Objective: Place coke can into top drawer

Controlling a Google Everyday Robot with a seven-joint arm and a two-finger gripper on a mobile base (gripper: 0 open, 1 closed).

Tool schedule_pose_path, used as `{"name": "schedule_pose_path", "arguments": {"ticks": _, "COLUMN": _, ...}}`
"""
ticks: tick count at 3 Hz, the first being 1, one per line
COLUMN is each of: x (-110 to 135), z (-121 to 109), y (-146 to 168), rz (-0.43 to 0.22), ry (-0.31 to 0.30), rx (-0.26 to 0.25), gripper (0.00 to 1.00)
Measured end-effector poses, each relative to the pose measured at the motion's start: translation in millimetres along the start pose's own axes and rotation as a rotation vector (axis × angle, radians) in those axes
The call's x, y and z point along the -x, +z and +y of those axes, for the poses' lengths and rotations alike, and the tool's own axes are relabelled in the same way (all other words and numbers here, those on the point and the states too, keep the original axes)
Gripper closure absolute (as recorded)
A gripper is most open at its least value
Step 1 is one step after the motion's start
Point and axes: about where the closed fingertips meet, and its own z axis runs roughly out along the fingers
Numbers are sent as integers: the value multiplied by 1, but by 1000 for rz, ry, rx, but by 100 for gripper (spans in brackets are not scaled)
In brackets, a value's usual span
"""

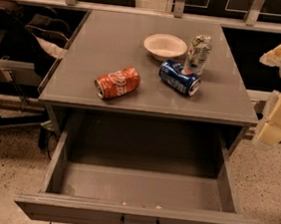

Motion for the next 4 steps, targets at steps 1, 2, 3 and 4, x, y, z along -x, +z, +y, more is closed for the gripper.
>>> {"name": "schedule_pose_path", "arguments": {"ticks": 1, "x": 0, "z": 0, "y": 0, "rz": 0, "ry": 0, "rx": 0, "gripper": 0}}
{"name": "schedule_pose_path", "arguments": {"ticks": 2, "x": 4, "z": -6, "y": -6, "rz": -112, "ry": -111, "rx": 22, "gripper": 0}}
{"name": "schedule_pose_path", "arguments": {"ticks": 3, "x": 15, "z": -7, "y": -12, "rz": -251, "ry": -262, "rx": 70, "gripper": 0}}
{"name": "schedule_pose_path", "arguments": {"ticks": 4, "x": 28, "z": 2, "y": -19, "rz": -365, "ry": -458, "rx": 115, "gripper": 0}}
